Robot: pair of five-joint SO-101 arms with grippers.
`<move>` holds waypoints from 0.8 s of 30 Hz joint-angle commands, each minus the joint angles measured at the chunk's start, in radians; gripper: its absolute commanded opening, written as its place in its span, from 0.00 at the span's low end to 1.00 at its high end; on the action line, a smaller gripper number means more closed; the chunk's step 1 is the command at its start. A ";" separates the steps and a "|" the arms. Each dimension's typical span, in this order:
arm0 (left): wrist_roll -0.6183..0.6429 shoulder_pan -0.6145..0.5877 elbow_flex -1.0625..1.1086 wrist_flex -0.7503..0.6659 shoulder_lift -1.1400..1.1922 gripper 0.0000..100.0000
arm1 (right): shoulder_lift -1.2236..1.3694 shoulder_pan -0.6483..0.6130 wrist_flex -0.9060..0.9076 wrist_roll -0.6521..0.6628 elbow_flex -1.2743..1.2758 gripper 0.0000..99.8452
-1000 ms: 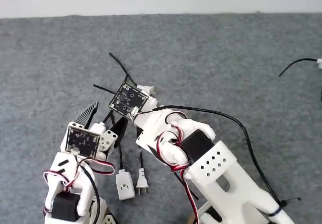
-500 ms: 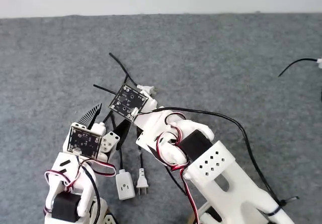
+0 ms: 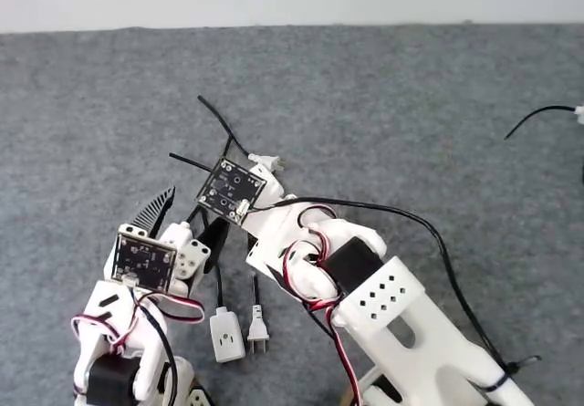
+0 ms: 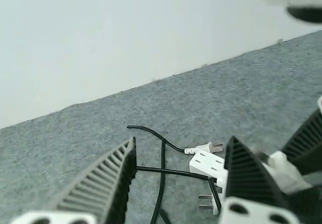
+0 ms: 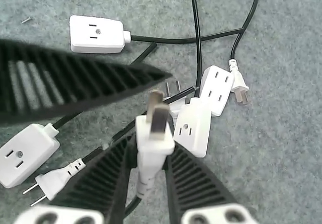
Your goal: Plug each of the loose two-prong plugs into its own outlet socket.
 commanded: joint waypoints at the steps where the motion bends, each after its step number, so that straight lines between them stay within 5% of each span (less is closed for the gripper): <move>1: 0.008 0.008 -0.058 0.008 -0.020 0.28 | -0.021 0.016 -0.018 0.017 -0.011 0.01; 24: 0.009 0.023 -0.058 0.014 -0.020 0.28 | -0.021 0.013 -0.018 0.035 0.006 0.01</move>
